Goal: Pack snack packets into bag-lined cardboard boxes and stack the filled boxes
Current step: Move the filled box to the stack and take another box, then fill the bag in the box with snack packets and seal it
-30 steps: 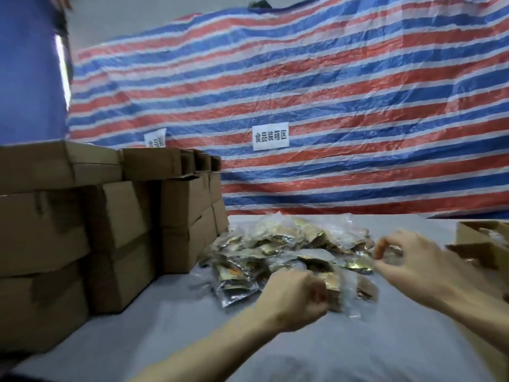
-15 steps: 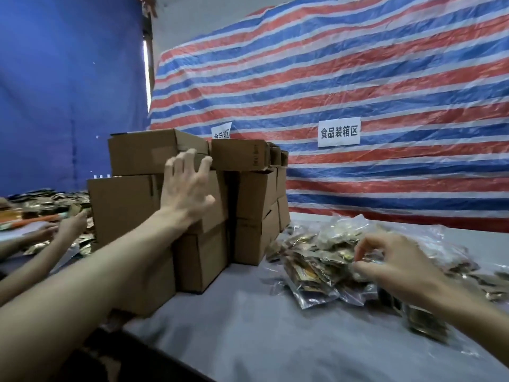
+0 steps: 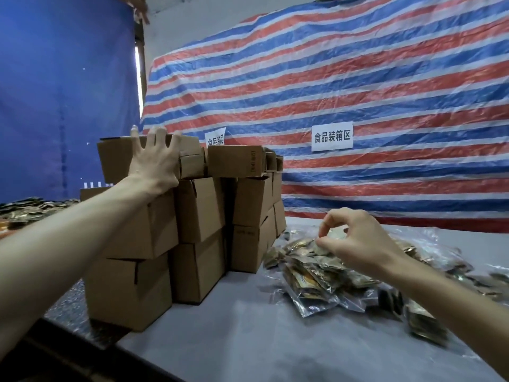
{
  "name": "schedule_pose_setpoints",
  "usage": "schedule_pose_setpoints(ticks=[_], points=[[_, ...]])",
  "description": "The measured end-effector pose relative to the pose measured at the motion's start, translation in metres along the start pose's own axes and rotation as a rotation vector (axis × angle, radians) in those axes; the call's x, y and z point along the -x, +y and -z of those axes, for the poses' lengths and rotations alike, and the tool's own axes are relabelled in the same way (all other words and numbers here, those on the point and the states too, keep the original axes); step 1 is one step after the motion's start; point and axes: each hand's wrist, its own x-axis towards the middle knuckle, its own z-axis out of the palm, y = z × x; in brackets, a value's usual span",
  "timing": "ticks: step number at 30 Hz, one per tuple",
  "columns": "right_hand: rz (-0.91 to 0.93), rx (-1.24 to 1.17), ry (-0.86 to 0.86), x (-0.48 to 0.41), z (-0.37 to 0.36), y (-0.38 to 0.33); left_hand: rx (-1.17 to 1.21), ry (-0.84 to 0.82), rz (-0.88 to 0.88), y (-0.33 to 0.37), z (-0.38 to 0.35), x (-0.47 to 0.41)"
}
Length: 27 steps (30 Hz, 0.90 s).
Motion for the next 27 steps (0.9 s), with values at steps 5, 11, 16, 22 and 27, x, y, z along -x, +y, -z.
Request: schedule_pose_setpoints(ticks=[5,11,16,22,27], points=[[-0.014,-0.016,0.028,0.002,0.012,0.001,0.104,0.341,-0.118,0.014,0.023,0.01],[-0.042,-0.017,0.058,0.011,0.021,0.007,0.248,0.584,-0.261,0.066,0.072,0.026],[-0.055,-0.004,0.091,0.02,0.034,0.02,0.577,0.595,-0.354,0.118,0.103,0.047],[-0.182,-0.019,0.124,0.04,0.062,0.049,1.145,0.29,-0.285,0.19,0.109,0.099],[-0.357,0.116,0.057,0.065,0.088,0.079,1.598,-0.116,0.106,0.245,0.087,0.131]])
